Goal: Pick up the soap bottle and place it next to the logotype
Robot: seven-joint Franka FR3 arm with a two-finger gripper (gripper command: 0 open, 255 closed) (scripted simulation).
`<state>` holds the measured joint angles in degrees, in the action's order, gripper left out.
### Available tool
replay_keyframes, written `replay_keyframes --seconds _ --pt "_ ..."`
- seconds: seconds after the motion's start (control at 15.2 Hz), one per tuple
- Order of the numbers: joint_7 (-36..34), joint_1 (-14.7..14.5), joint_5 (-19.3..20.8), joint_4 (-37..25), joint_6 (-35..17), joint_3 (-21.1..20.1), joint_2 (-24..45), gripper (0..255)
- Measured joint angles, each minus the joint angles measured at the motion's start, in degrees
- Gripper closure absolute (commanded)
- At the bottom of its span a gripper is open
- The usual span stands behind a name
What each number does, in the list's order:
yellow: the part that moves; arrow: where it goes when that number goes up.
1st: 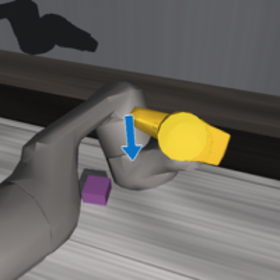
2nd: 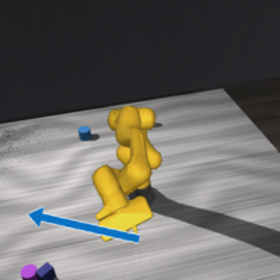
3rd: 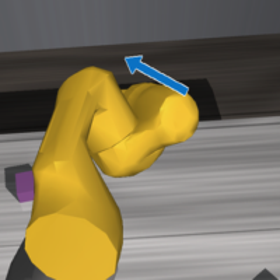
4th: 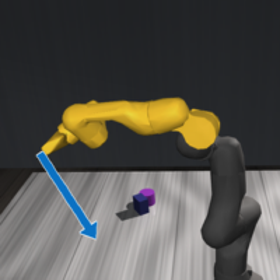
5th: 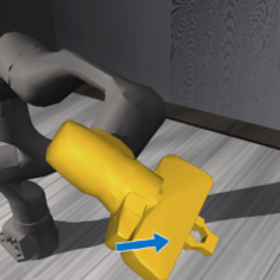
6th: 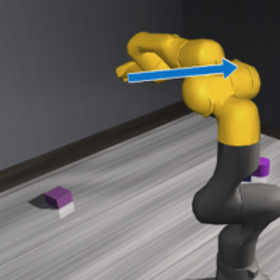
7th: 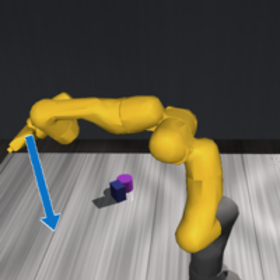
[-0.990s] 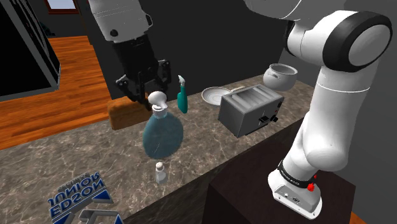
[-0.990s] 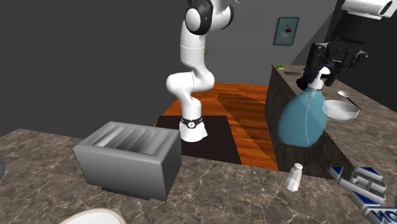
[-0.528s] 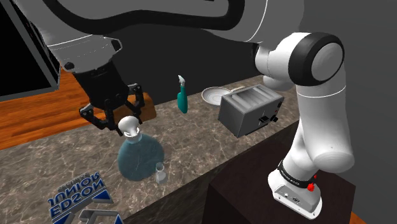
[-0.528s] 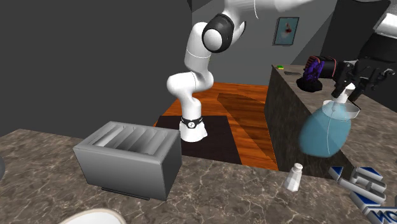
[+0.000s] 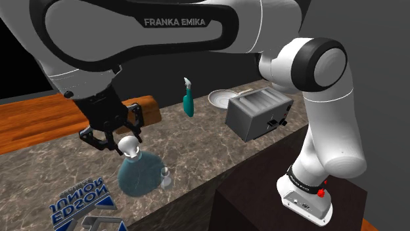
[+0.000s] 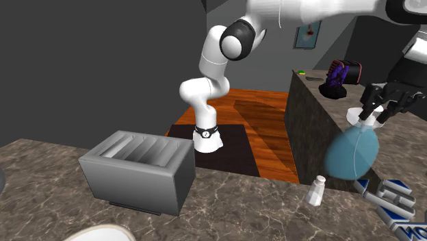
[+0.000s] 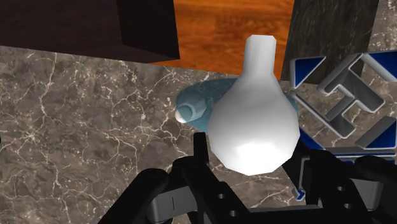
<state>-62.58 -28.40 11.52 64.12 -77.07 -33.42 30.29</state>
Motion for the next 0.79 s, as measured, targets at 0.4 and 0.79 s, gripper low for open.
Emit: replay_keyframes --seconds 0.4,0.79 --pt "0.17 1.48 -0.42 6.41 -5.26 0.0 -1.04 255" --pt "-0.04 2.19 -0.47 11.44 -9.99 0.05 -1.23 255"
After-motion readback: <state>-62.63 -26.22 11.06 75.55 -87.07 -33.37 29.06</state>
